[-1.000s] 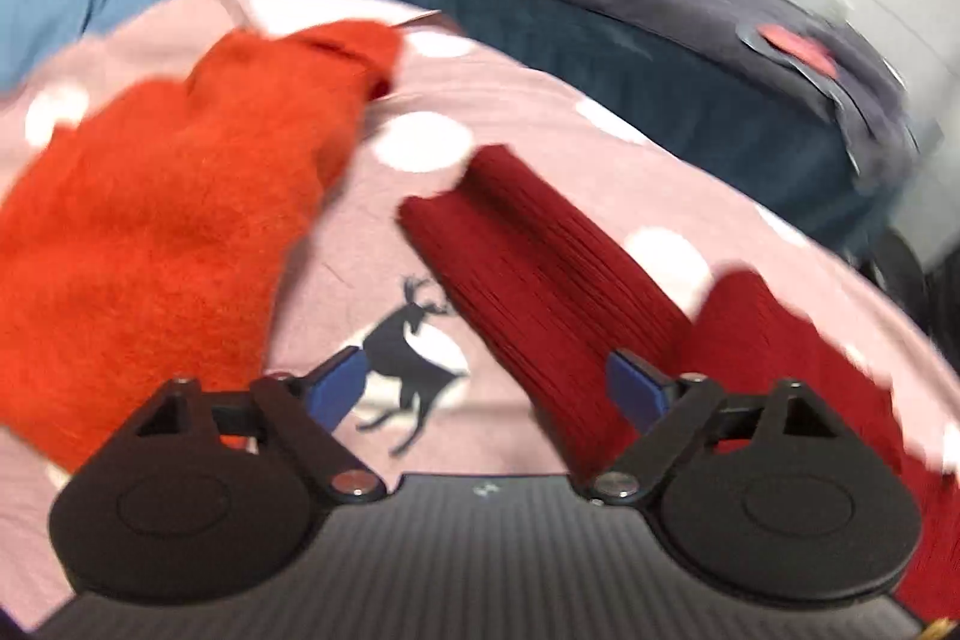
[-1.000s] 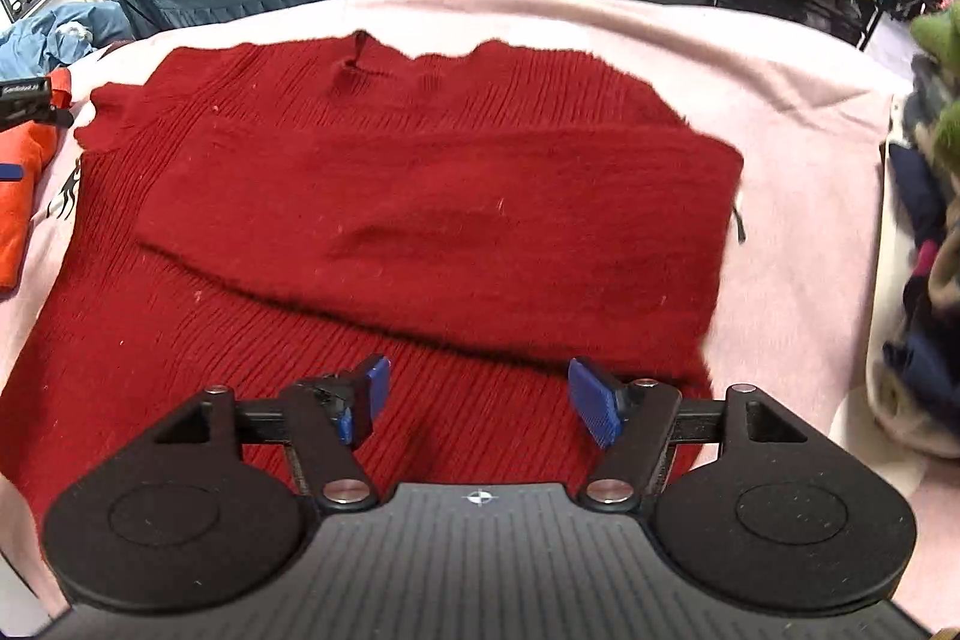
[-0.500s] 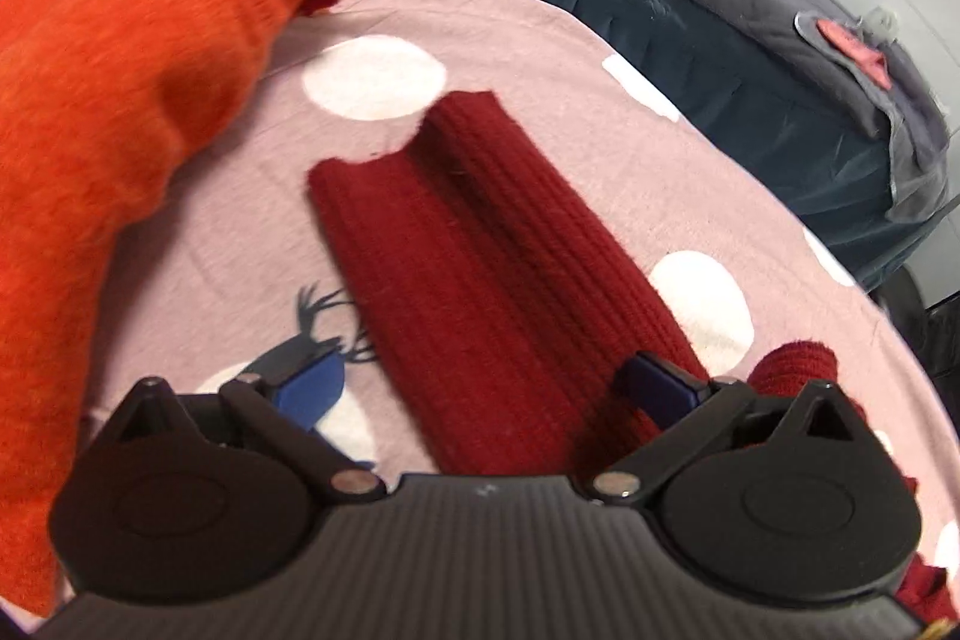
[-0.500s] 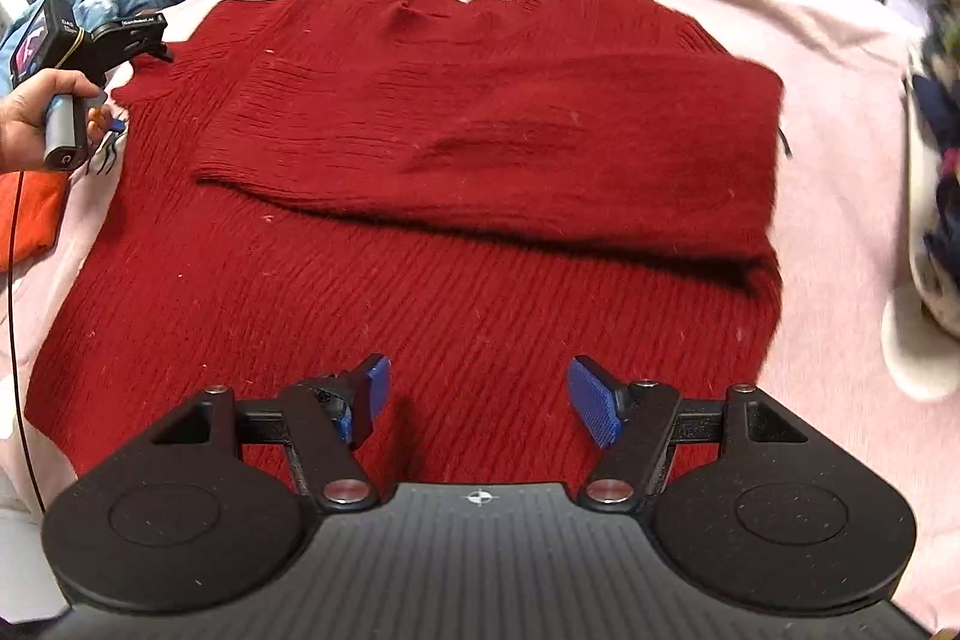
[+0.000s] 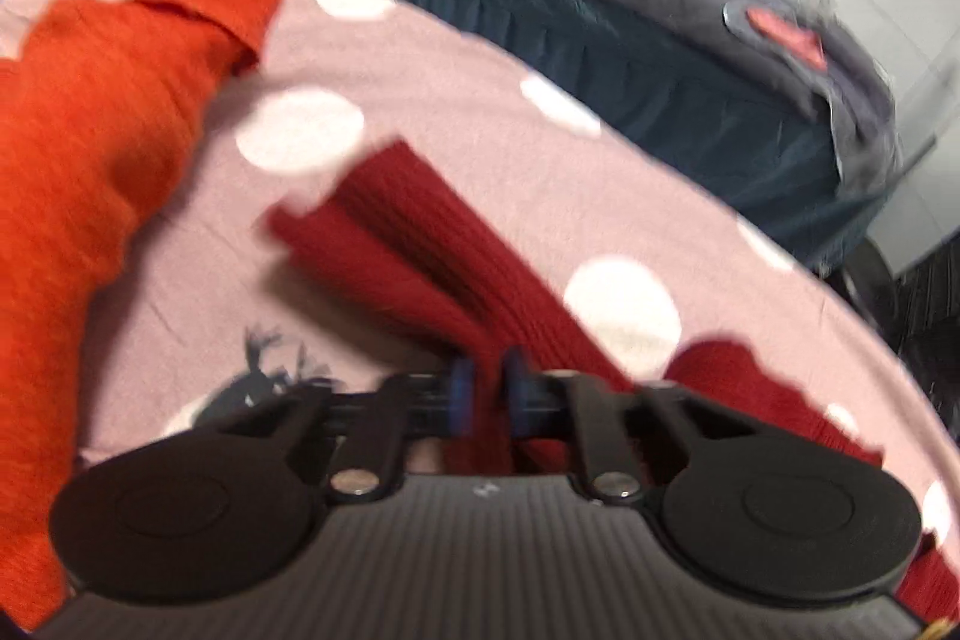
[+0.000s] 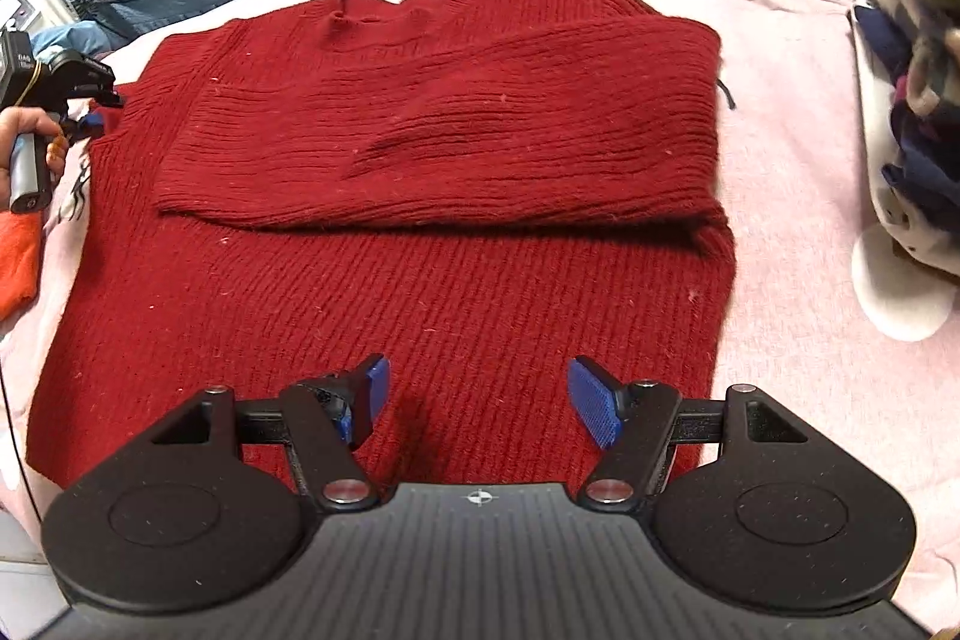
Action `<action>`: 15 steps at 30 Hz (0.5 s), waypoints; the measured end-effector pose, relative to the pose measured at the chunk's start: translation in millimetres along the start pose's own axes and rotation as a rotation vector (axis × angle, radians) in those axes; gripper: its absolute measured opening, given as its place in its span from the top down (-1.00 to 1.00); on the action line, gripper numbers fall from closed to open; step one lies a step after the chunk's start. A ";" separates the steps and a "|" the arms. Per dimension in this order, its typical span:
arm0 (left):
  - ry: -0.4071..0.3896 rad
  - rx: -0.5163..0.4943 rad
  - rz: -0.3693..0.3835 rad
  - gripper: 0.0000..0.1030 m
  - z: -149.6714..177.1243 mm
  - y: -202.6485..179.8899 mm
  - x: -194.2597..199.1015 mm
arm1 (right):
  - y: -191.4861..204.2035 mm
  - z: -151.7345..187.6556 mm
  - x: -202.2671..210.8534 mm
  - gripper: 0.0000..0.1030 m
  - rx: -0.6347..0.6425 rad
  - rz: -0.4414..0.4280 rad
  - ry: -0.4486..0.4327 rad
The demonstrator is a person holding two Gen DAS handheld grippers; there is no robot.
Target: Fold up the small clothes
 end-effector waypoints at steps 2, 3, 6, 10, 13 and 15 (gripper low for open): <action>-0.037 0.041 0.008 0.90 -16.1 3.8 13.8 | 1.7 -0.8 -0.2 -1.00 0.007 -0.008 -0.003; -0.056 0.052 0.021 0.90 -24.4 4.7 20.6 | 2.1 -1.1 0.0 -1.00 0.007 -0.013 -0.004; -0.133 0.008 0.022 0.90 -53.8 4.4 44.9 | 3.5 -2.7 -0.6 -1.00 0.006 -0.029 -0.009; -0.307 0.071 -0.024 1.00 -108.8 23.7 95.5 | 4.8 -3.3 0.1 -1.00 0.009 -0.049 -0.015; -0.305 0.047 -0.022 1.00 -138.0 27.1 112.8 | 2.6 -1.7 0.2 -1.00 -0.009 -0.068 -0.022; -0.241 -0.026 0.002 0.94 -136.5 15.1 110.1 | 0.4 -0.9 -1.0 -1.00 -0.020 -0.075 -0.021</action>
Point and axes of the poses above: each gripper's, at about its wrist camera, not at the fingertips, and x roughly against the way its jaws point, y to its left, z to its underside, the point moved 9 cm from there along -x, roughly the way its jaws point
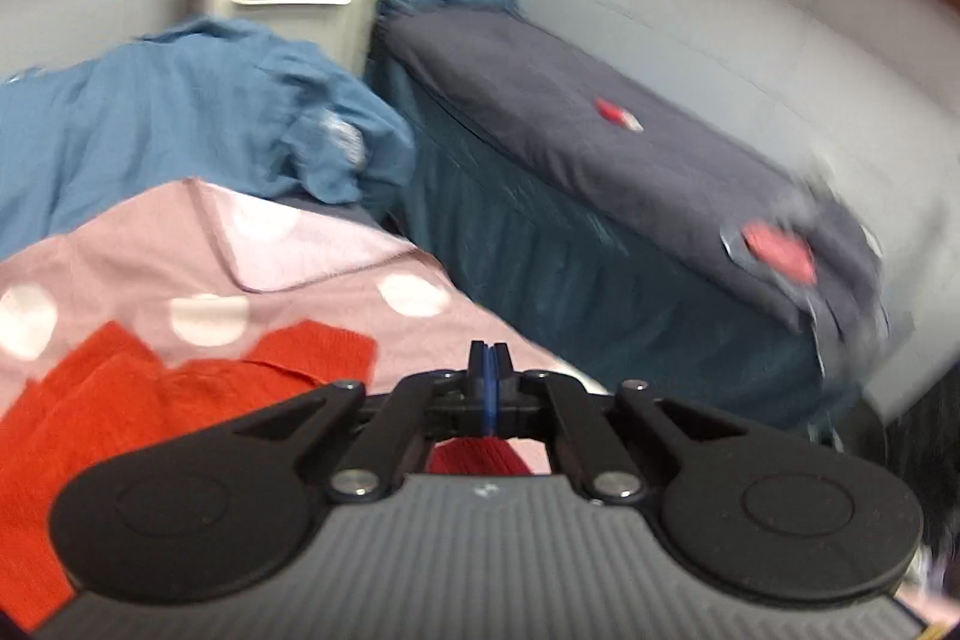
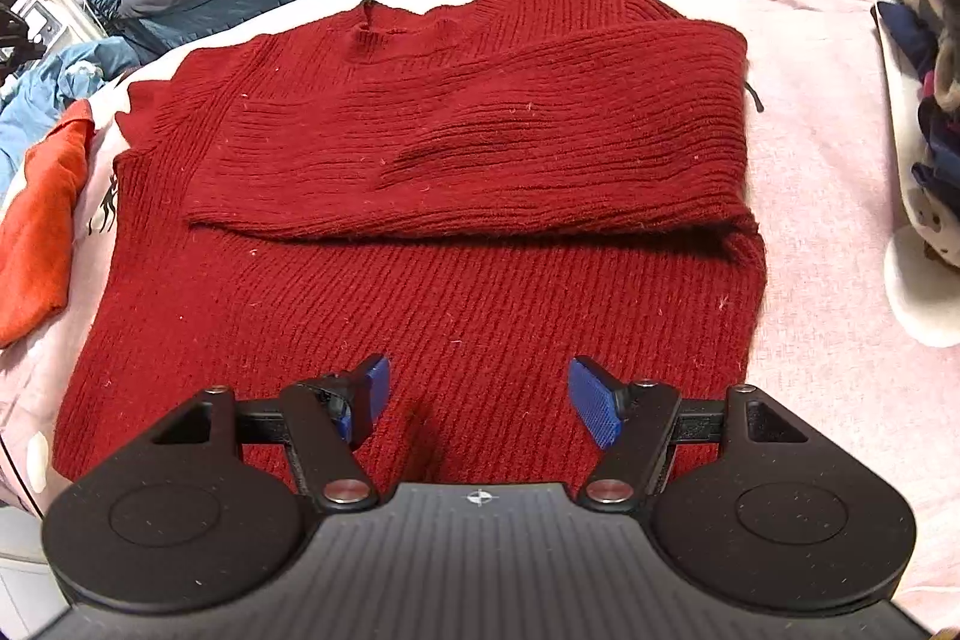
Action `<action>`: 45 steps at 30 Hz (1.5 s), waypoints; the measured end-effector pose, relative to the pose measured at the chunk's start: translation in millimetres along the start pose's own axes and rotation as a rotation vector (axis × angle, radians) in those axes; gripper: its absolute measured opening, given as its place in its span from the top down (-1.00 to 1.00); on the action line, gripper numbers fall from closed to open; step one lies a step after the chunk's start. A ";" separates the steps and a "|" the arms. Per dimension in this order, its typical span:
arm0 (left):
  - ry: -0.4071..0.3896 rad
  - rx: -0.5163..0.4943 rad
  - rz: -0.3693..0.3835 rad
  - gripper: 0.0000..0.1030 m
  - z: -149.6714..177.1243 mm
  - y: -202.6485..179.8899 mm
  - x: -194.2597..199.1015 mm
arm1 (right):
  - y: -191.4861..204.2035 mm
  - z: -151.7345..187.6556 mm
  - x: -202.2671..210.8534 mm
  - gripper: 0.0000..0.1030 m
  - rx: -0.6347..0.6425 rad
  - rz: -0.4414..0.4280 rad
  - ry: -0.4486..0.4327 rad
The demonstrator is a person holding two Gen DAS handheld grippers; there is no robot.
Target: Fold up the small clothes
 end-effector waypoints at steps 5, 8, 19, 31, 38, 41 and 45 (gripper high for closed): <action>0.185 -0.047 0.055 0.06 64.5 -33.1 -19.8 | -4.1 1.5 0.5 -1.00 -0.008 0.002 0.003; 0.305 -0.043 0.068 -0.10 119.8 -47.4 -39.4 | -7.6 3.3 2.3 -1.00 -0.003 0.013 0.006; 0.455 0.140 0.006 -0.72 183.3 -12.6 -106.8 | -16.2 6.8 1.5 -1.00 -0.004 0.054 0.028; 0.373 0.172 0.122 0.73 159.1 -24.3 -116.8 | -3.0 2.5 -16.7 -1.00 0.033 0.052 0.079; 0.174 0.270 0.174 0.77 105.6 -11.1 -70.7 | -1.2 -3.2 -15.7 -1.00 0.054 0.047 0.068; 0.087 0.319 0.145 0.77 66.1 10.5 -54.0 | -2.0 -3.2 -13.9 -1.00 0.046 0.038 0.061; -0.029 0.278 0.104 0.77 13.2 27.4 -23.1 | -3.0 -1.2 -12.4 -1.00 0.036 0.027 0.055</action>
Point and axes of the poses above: each gripper's, at about its wrist camera, not at the fingertips, and x roughly against the way its jaws point, y to its left, z to its underside, the point moved 9 cm from there along -x, roughly the way its jaws point
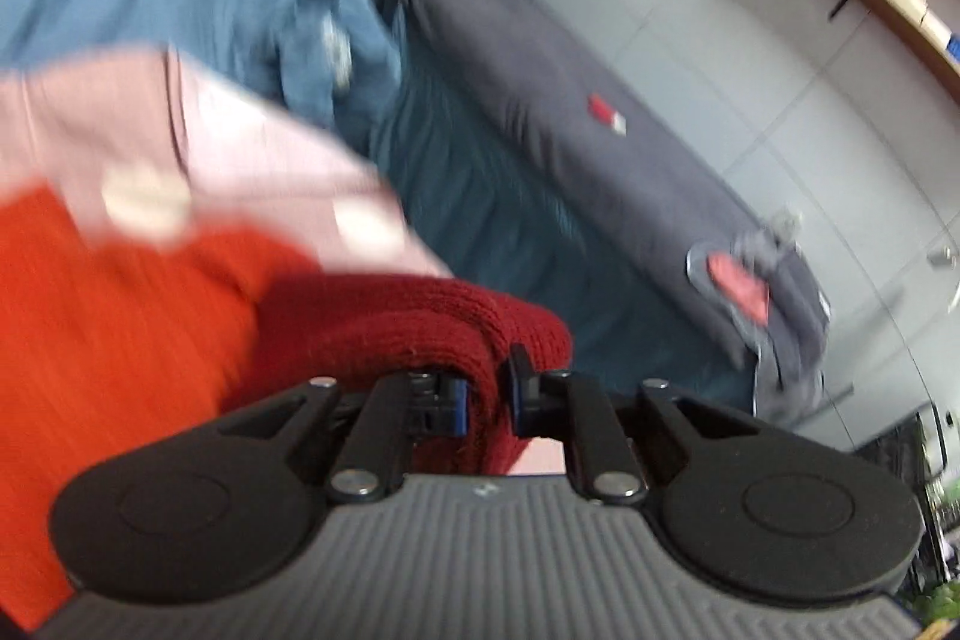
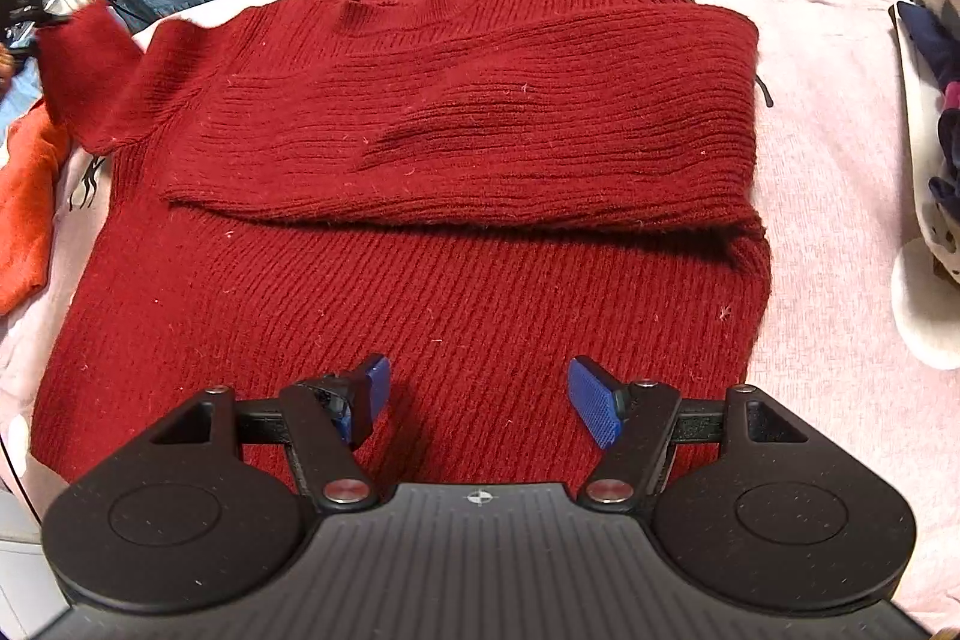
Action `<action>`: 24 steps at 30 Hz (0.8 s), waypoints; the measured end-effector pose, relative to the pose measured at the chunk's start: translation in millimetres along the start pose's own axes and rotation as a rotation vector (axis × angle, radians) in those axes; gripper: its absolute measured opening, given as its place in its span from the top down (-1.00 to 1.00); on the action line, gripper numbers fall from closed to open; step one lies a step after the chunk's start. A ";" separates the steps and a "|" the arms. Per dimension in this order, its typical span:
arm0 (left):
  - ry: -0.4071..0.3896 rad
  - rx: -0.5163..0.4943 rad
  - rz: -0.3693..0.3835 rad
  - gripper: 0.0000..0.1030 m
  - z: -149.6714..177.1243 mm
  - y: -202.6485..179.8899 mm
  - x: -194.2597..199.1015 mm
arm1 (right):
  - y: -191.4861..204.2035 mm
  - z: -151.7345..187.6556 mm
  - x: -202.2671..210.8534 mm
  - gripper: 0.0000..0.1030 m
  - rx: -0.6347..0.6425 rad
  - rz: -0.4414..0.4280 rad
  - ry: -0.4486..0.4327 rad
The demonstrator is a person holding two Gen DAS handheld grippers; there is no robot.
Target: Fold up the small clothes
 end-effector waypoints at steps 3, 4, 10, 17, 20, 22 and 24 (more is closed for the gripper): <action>-0.044 0.054 -0.028 0.77 -22.9 5.8 16.2 | -1.4 0.0 1.3 -1.00 -0.010 -0.009 -0.006; -0.050 0.040 -0.035 0.77 -25.2 3.6 19.5 | -1.6 -0.7 1.6 -1.00 -0.011 -0.012 -0.009; 0.059 -0.243 0.102 0.77 38.5 -64.2 37.1 | -3.5 -0.8 5.8 -1.00 -0.009 -0.022 -0.025; 0.247 -0.402 0.298 0.76 186.1 -171.0 57.2 | -8.8 -2.1 11.7 -1.00 -0.011 -0.015 -0.042; 0.347 -0.501 0.367 0.76 265.0 -204.3 75.7 | -14.1 -2.7 14.6 -1.00 -0.024 -0.004 -0.049; 0.437 -0.546 0.388 0.75 316.9 -213.4 85.9 | -18.9 -3.5 17.0 -1.00 -0.034 0.003 -0.054; 0.502 -0.632 0.377 0.73 362.5 -214.4 94.2 | -25.1 -4.2 19.0 -1.00 -0.047 0.016 -0.060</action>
Point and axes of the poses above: each gripper's, at about its wrist camera, not at the fingertips, and x roughly against the way its jaws point, y to its left, z to its underside, the point moved 9 cm from there along -x, roughly the way its jaws point
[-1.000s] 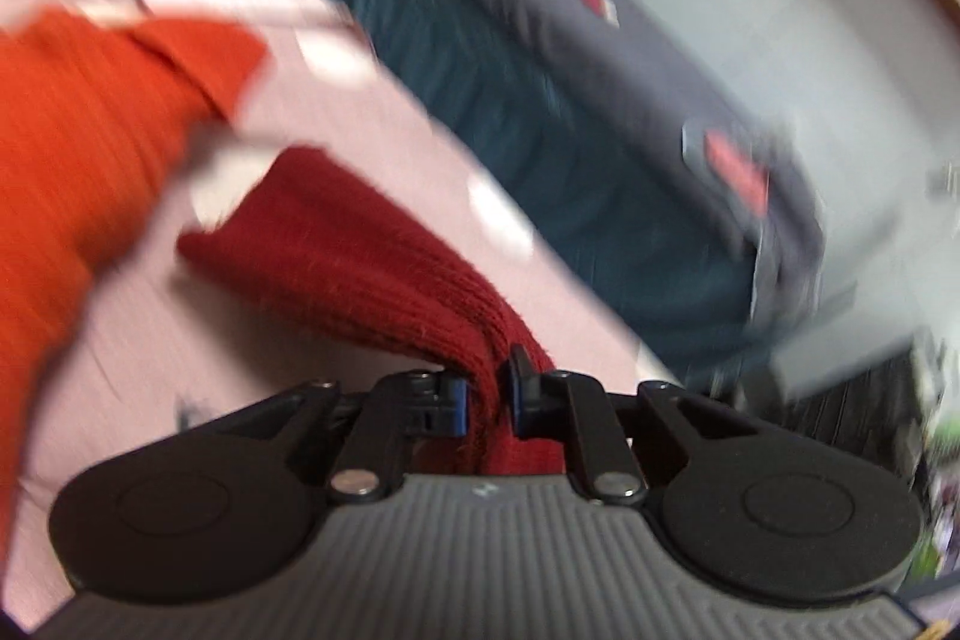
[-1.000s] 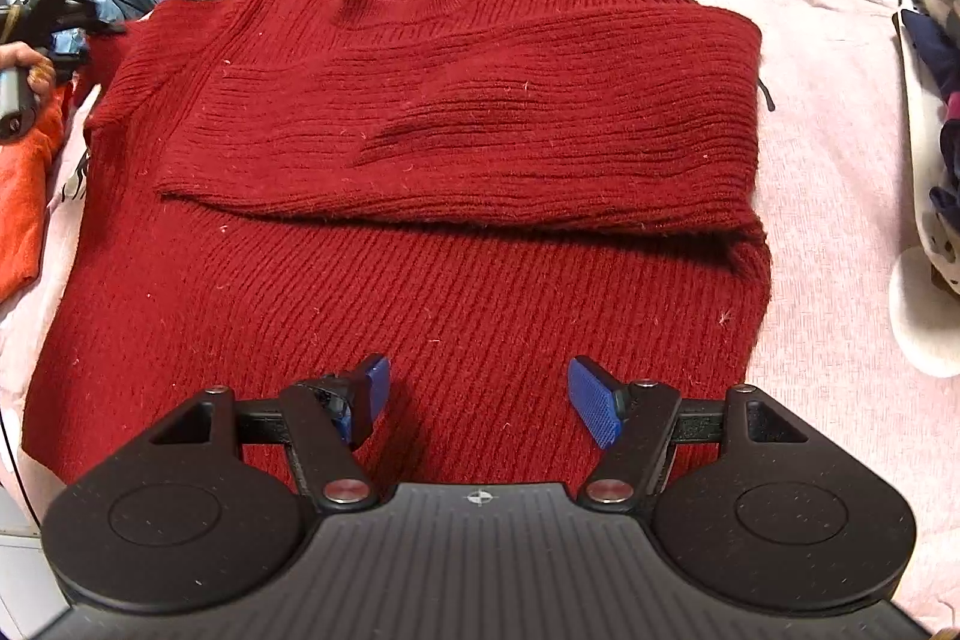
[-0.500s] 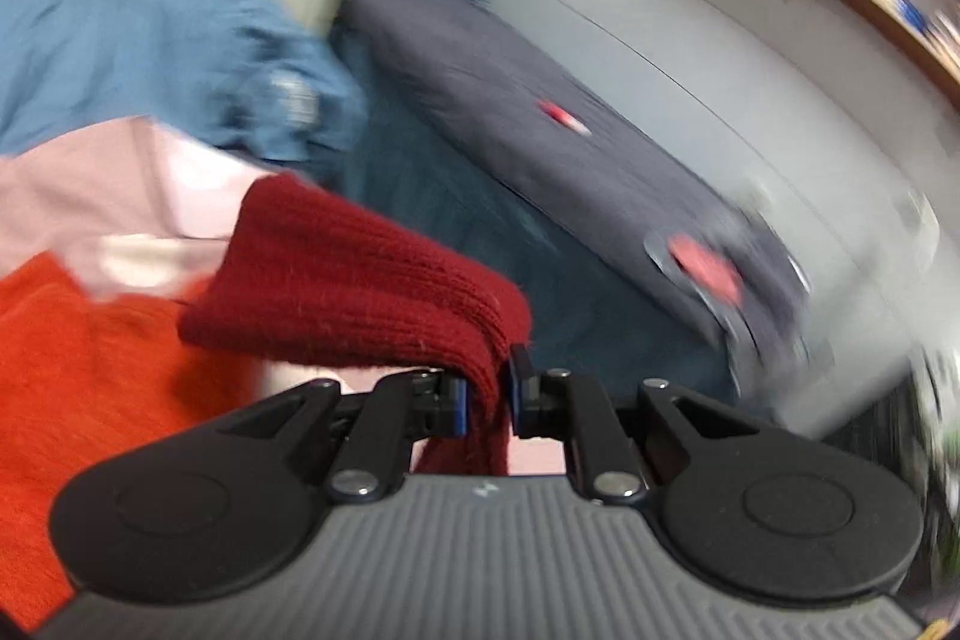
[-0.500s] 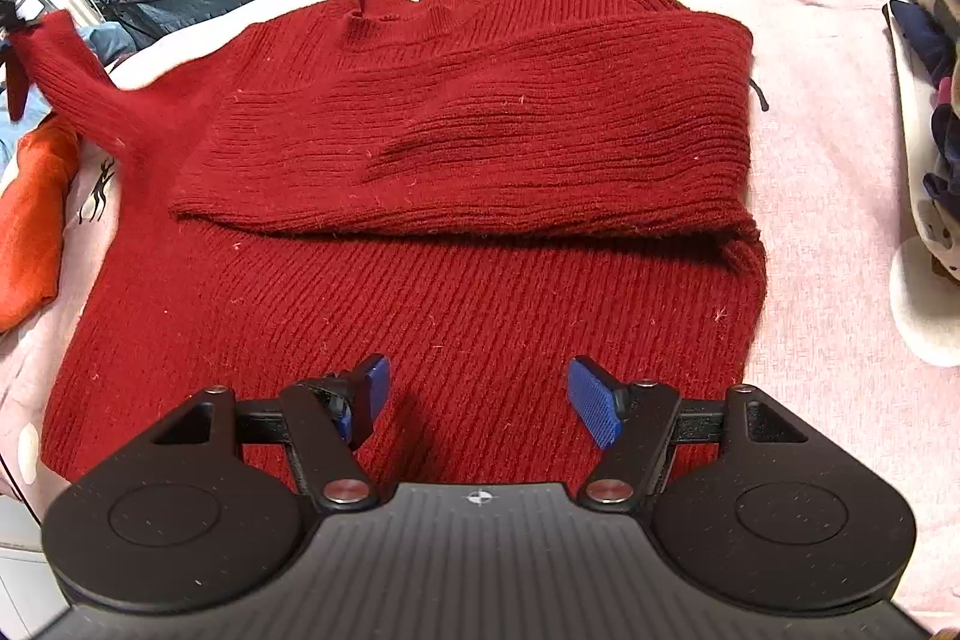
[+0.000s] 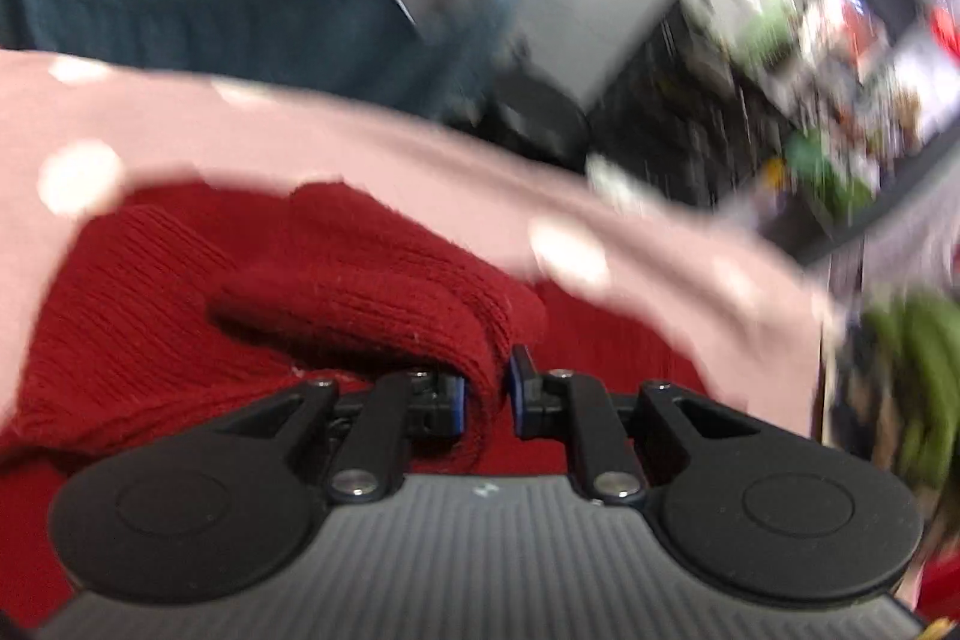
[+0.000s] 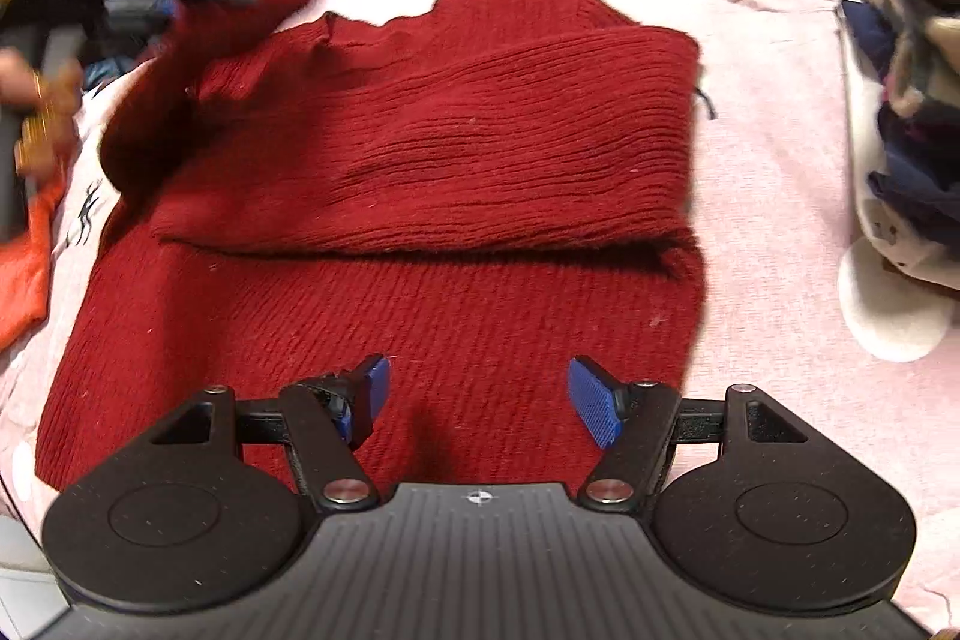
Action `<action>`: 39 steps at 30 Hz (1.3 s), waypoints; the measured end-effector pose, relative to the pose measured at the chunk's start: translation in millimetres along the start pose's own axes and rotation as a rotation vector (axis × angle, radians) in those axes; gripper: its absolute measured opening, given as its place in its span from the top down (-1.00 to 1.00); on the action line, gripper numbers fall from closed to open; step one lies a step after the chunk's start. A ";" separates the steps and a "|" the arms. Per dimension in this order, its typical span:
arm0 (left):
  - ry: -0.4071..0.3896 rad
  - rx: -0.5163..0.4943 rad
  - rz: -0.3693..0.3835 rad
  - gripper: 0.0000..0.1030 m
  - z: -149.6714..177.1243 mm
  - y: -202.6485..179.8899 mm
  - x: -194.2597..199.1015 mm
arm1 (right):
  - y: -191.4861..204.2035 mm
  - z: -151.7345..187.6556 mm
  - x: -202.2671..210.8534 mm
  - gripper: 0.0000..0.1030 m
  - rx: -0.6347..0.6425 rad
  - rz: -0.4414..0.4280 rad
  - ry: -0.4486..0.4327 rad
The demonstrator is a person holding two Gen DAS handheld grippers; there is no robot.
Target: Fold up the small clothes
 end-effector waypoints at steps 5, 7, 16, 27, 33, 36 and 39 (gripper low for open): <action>0.159 -0.261 -0.112 0.01 64.1 -30.4 -29.8 | -14.1 -1.4 3.4 -1.00 -0.023 0.023 -0.007; 0.164 -0.338 -0.105 -0.33 77.3 -39.5 -25.8 | -18.9 -3.4 3.0 -1.00 -0.030 0.031 -0.008; 0.176 -0.347 -0.067 -0.60 100.0 -28.6 3.3 | -22.8 -49.2 5.3 -1.00 -0.015 0.047 -0.096; 0.138 -0.117 -0.324 -0.60 123.8 101.3 71.8 | 141.3 -111.7 -52.8 -1.00 0.447 -0.103 -0.164; 0.115 -0.017 -0.370 -0.65 134.1 133.4 103.1 | 181.0 -119.3 -117.7 0.62 0.757 0.122 -0.119; 0.104 0.029 -0.363 -0.67 137.2 138.6 107.2 | 163.8 -129.3 -98.4 0.77 0.599 0.046 -0.156; 0.102 0.046 -0.344 -0.67 137.4 137.8 102.2 | 123.5 -125.9 -58.2 0.78 0.434 0.017 -0.229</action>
Point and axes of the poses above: each gripper's, at about its wrist camera, not at the fingertips, and x roughly against the way its jaws point, y to its left, z to its underside, the point moved 9 cm from there along -x, roughly the way its jaws point
